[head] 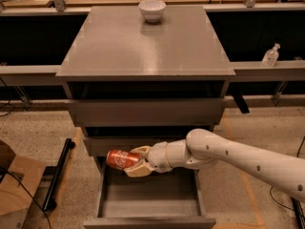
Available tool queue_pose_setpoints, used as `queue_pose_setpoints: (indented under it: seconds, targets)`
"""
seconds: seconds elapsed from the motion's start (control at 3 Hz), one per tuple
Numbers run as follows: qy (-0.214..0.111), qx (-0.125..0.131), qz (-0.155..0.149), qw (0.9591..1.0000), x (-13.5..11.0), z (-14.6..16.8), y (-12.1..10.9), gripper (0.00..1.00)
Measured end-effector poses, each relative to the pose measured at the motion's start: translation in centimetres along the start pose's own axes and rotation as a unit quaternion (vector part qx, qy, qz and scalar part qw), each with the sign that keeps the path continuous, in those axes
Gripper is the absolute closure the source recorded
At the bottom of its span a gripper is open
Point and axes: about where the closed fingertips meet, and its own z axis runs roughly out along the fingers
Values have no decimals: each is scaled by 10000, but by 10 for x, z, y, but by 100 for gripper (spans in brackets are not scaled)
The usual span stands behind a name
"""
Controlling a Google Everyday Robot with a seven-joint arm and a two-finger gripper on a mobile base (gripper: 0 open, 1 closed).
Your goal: Place coke can into bottom drawer
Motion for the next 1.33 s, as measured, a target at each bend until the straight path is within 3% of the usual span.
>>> queue_pose_setpoints:
  seconds: [0.33, 0.67, 1.0, 1.33]
  targets:
    - [-112, 74, 116, 9998, 39, 18, -7, 100]
    - [-180, 216, 500, 9984, 77, 34, -17, 100]
    - [-191, 195, 538, 9982, 81, 37, -16, 100]
    - [-179, 234, 770, 9966, 104, 47, -32, 100]
